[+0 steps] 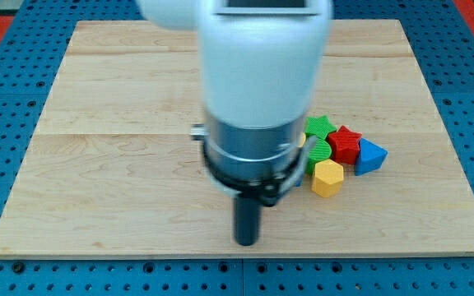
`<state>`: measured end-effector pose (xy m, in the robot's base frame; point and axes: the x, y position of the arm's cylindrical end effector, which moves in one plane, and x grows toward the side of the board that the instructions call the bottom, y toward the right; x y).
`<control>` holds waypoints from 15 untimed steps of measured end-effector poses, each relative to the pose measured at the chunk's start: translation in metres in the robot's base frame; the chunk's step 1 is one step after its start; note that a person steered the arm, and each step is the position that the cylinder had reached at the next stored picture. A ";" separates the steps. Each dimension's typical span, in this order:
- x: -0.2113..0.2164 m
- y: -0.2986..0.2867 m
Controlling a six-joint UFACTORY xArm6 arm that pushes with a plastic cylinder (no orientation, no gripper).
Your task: Push the green circle along with blue cube into the red star with the red circle
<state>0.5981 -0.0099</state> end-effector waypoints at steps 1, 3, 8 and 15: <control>-0.007 -0.027; -0.032 0.016; -0.068 0.037; -0.068 0.068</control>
